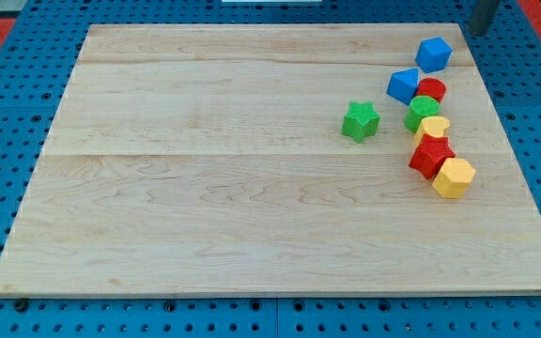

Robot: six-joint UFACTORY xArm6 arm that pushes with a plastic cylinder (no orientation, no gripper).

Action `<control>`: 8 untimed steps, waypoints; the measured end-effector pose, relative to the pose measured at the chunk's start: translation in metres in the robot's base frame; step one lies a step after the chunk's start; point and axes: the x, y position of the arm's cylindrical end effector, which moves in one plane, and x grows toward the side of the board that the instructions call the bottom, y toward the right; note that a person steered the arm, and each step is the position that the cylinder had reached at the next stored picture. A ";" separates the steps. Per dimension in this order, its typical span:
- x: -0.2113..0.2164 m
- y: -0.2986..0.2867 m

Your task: Slide the blue cube to top right and then to left

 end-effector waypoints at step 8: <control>0.061 -0.140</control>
